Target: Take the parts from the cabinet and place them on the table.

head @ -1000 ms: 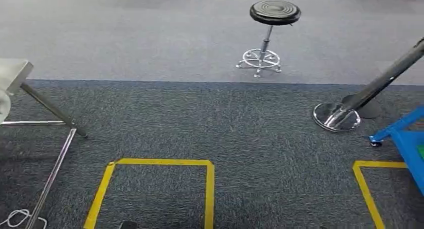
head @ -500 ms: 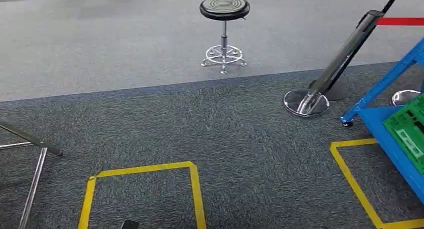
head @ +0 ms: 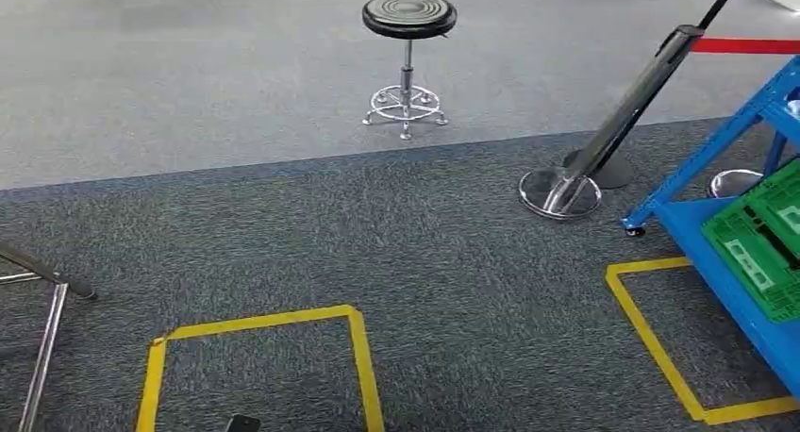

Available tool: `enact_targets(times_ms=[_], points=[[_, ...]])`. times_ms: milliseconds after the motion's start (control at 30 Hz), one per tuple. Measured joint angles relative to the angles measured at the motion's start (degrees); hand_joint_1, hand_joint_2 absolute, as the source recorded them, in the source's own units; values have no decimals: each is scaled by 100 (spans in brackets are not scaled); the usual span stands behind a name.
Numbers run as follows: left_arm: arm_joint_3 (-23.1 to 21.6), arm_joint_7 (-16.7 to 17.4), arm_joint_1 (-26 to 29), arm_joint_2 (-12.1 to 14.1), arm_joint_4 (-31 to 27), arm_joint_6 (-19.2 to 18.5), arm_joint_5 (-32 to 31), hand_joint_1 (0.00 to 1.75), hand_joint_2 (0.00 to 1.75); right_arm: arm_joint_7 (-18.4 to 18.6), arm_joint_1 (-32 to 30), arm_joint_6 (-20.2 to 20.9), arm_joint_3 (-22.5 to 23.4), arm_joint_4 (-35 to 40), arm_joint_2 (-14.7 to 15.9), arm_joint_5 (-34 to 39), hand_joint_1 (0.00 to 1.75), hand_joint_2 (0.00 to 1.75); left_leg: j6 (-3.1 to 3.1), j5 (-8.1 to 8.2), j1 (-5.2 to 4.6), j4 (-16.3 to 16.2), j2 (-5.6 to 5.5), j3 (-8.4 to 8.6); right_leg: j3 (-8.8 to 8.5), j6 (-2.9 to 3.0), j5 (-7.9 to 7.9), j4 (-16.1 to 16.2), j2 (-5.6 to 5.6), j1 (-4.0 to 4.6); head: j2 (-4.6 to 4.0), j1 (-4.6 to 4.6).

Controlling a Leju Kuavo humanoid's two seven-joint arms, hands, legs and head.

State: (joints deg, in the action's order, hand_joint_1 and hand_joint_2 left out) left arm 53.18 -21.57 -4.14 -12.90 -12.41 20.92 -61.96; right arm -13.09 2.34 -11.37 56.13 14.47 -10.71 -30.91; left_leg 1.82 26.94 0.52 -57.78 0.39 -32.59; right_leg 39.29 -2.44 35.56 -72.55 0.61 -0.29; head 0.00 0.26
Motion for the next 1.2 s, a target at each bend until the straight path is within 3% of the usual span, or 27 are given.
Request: enact_targets(times_ms=[33, 67, 100, 167, 200, 233, 333, 400, 433, 500, 533, 567, 600, 700, 767, 867, 933, 1033, 1067, 1100, 1133, 1200], points=[[0, 0, 2, 2, 0, 0, 0, 0, 0, 2, -8, 2, -15, -4, 0, 0, 0, 0, 1, 1, -1, -4, 13, 0, 125, -9, 55, -267, -2, -1, 0, 0], [0, 0, 2, 4, 0, 0, 0, 0, 0, 4, -15, 2, -22, -4, 0, 0, 0, 0, 1, 2, -1, -6, 15, 4, 129, -9, -28, -267, -2, -5, 0, 0], [0, 0, -1, 2, 0, -2, 0, 0, 0, 7, -18, 0, -24, -4, 2, 0, 0, 0, 1, 8, 0, -7, 15, 14, 7, -6, -238, -4, -4, -7, 0, 2], [0, 0, -2, -2, 0, -9, 0, 0, 0, 7, -12, 2, -26, -4, 2, -7, 0, 0, -17, 35, 0, -7, 14, 53, -478, 32, -764, 983, -23, -6, 0, 4], [0, -2, 0, -2, 0, -11, 0, 0, 0, 7, -2, 2, -28, -4, 2, -15, 0, 0, -41, 50, -1, -6, 15, 66, -654, 57, -803, 1357, -72, 0, 0, 2], [0, -2, -7, -2, 0, -11, -2, 0, 0, 9, 10, 2, -31, -4, 2, -24, 0, 0, -75, 69, -47, -37, 15, 51, -720, 71, -747, 1481, -74, 26, 0, 2], [-2, -2, -11, -4, 0, -11, -11, 0, 0, 26, -4, 4, -33, -9, 2, -57, 0, 0, -150, 44, -37, -14, 36, 47, -750, 159, -718, 1478, -54, 33, 0, -11], [-2, -2, -14, -4, 0, -7, -22, 0, 0, 44, -21, 0, -33, -9, 2, -77, 0, 0, -219, 156, -27, -127, 17, 19, -816, 225, -756, 1554, -55, -15, 0, -17], [0, -2, -15, -4, 0, -6, -26, 0, 0, 44, -15, 0, -33, -9, 2, -85, 0, 0, -241, 348, -24, -426, 9, -124, -819, 260, -753, 1554, -58, -16, 0, -53], [0, -2, -8, -2, 0, -2, -26, 0, 0, 50, -9, 0, -33, -9, 2, -87, 0, 0, -271, 726, -12, -1304, 9, -562, -833, 293, -733, 1552, -55, -12, 0, -50], [0, -2, 2, -2, 0, 0, -26, 0, 0, 50, -14, 0, -33, -9, 2, -87, 0, 0, -277, 801, -13, -1648, 9, -761, -844, 308, -720, 1551, -52, -8, 0, -46], [0, -2, 11, 0, 0, 0, -26, 0, 0, 50, -18, 0, -33, -9, 2, -87, 0, 0, -275, 722, -13, -1717, 9, -830, -865, 312, -706, 1550, -43, -7, 0, -50], [0, -2, 17, 0, 0, 0, -26, 0, 0, 50, -21, -2, -33, -9, 2, -87, 0, 0, -261, 505, -13, -1554, 8, -785, -896, 310, -682, 1550, -24, -4, 0, -48], [0, -2, 17, 2, 0, 2, -28, 0, 0, 50, -20, -2, -33, -9, 0, -87, 0, 0, -153, -298, -29, -351, -24, -292, -1026, 278, -589, 1550, 10, 5, 0, -48], [-2, -2, 8, 2, 0, 11, -33, 0, 0, 55, -10, -4, -31, -24, -4, -90, 0, 0, -102, -106, -45, -76, -42, -139, -997, 208, -536, 1511, 24, 37, 0, -53], [0, 0, 24, 4, 0, 15, -33, 0, 0, 61, 1, -13, -33, -26, -4, -94, 0, 0, -57, -91, -28, -30, -49, -128, -1037, 116, -505, 1553, 13, 39, 0, -48], [2, -2, 10, -2, 0, 18, -35, 0, 0, 59, 3, -17, -33, -26, -2, -98, 0, 0, 0, -80, 5, 9, -38, -66, -852, 63, -297, 1216, -7, 17, 0, -20], [0, -2, 2, -11, 0, 17, -35, 0, 0, 59, -9, -17, -33, -28, -4, -98, 0, 0, 28, -40, 2, 4, -23, -53, -69, 1, 202, -143, -10, -20, 0, -7], [2, 0, 8, -9, 0, 17, -35, 0, 0, 59, -23, -15, -33, -31, -2, -98, 0, 0, 26, -22, 3, 2, -24, -34, 64, -10, 153, -295, -12, -30, 0, -2], [2, 0, 15, -11, 0, 18, -35, 0, 0, 61, -34, -15, -31, -31, -2, -98, 0, 0, 19, 1, 4, 2, -26, -1, 60, -20, -37, -177, -14, -45, 0, -4], [2, 0, 21, -13, 0, 18, -35, 0, 0, 61, -38, -17, -31, -31, -2, -98, 0, 0, 4, 34, 11, 0, -33, 44, -59, -30, -342, 180, -19, -56, 0, -2], [2, 0, 19, -24, 0, 18, -35, 0, 0, 59, -33, -17, -31, -31, 0, -98, 0, 0, -54, 111, 22, -1, -38, 162, -465, -28, -944, 1189, -64, -77, 0, 0]])
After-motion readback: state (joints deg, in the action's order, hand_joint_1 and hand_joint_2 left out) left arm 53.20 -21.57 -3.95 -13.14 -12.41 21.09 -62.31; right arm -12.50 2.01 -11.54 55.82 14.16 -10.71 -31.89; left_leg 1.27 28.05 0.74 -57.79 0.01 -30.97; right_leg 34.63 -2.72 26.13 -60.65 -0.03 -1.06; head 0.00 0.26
